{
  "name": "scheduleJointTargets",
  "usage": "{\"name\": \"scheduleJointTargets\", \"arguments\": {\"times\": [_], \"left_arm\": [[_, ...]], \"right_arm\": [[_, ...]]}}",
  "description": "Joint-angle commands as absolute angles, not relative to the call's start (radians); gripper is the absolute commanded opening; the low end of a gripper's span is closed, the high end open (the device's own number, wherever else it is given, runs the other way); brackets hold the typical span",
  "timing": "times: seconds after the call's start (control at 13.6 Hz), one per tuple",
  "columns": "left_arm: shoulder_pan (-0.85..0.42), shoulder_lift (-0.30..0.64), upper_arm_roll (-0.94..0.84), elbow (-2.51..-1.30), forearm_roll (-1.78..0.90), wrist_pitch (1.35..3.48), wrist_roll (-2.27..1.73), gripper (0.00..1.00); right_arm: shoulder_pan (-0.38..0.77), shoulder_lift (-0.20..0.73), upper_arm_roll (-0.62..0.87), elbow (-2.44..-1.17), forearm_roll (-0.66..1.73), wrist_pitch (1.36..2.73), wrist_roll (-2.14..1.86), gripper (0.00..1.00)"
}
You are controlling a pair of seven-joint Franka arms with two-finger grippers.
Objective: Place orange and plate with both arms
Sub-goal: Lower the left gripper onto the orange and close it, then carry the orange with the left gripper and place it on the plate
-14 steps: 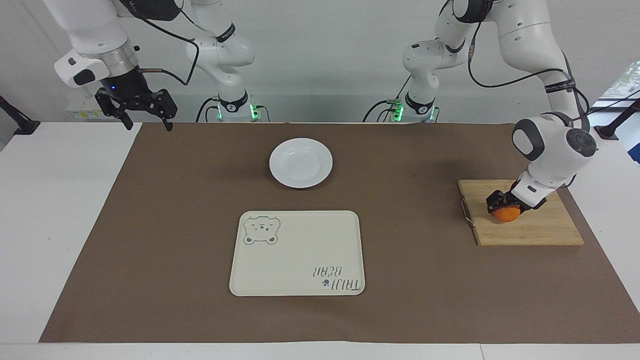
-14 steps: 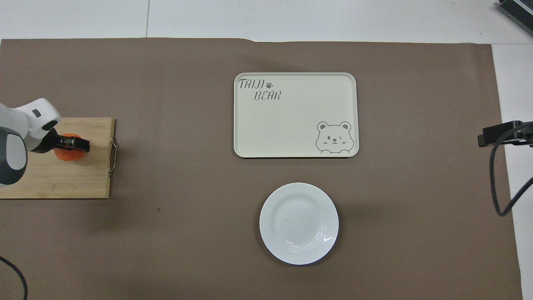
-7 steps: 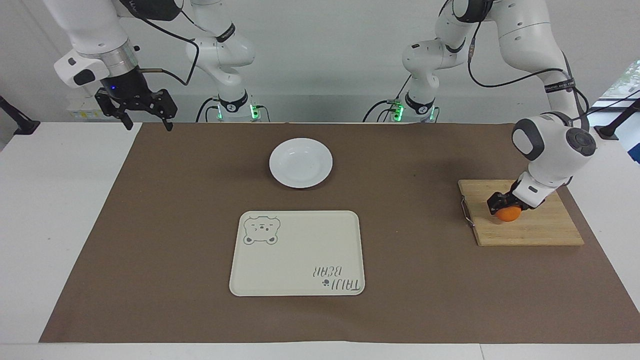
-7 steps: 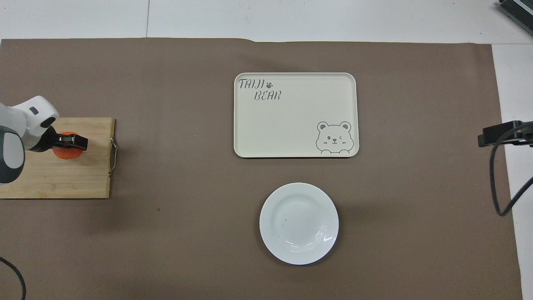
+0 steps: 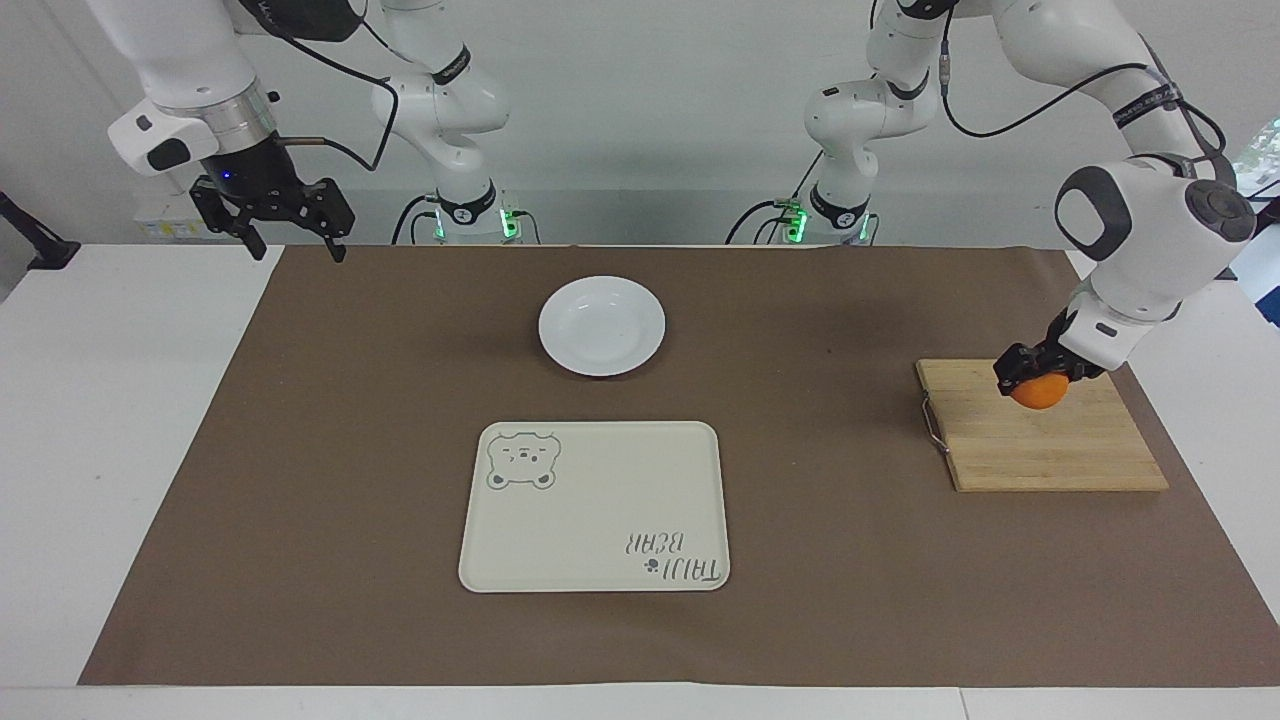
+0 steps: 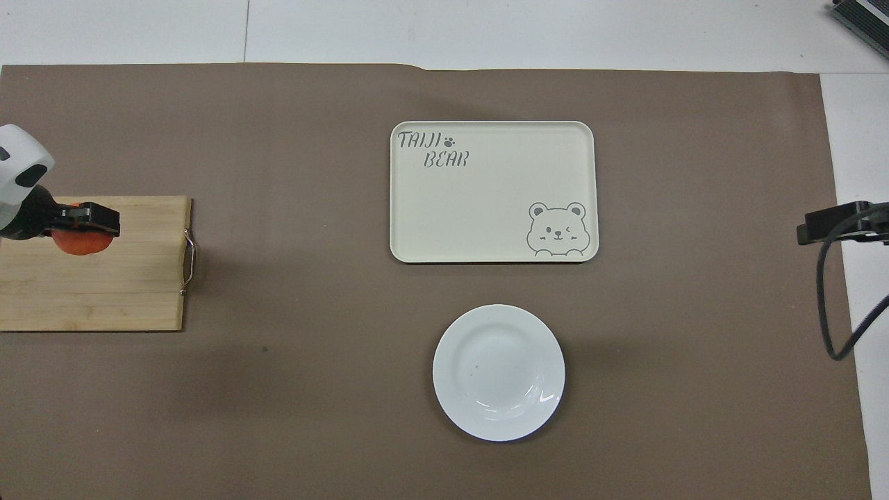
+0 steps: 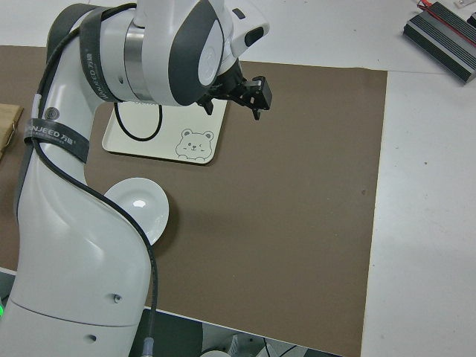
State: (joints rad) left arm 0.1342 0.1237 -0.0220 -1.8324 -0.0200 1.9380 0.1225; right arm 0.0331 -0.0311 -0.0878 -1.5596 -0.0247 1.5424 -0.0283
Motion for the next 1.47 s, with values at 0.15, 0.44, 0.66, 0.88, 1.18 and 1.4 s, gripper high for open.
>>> {"name": "scheduleJointTargets", "arguments": {"times": [0.15, 0.44, 0.66, 0.88, 1.18, 1.4], "left_arm": [[0.072, 0.014, -0.018, -1.764, -0.017, 1.751, 0.026, 0.0], [0.069, 0.023, -0.02, -1.591, -0.014, 1.554, 0.025, 0.0], [0.017, 0.023, -0.028, -1.608, -0.018, 1.577, -0.041, 0.0], [-0.087, 0.025, -0.034, -1.632, -0.018, 1.618, -0.191, 0.0], [-0.233, 0.012, -0.034, -1.689, -0.018, 1.673, -0.375, 0.0], [-0.342, 0.014, -0.034, -1.713, -0.018, 1.703, -0.492, 0.0]], "right_arm": [[0.028, -0.035, -0.081, -1.555, -0.029, 1.531, -0.014, 1.0], [0.028, -0.035, -0.081, -1.555, -0.029, 1.531, -0.014, 1.0], [0.028, -0.035, -0.081, -1.555, -0.029, 1.531, -0.014, 1.0], [0.028, -0.035, -0.081, -1.555, -0.029, 1.531, -0.014, 1.0], [0.028, -0.035, -0.081, -1.555, -0.029, 1.531, -0.014, 1.0], [0.028, -0.035, -0.081, -1.555, -0.029, 1.531, -0.014, 1.0]]}}
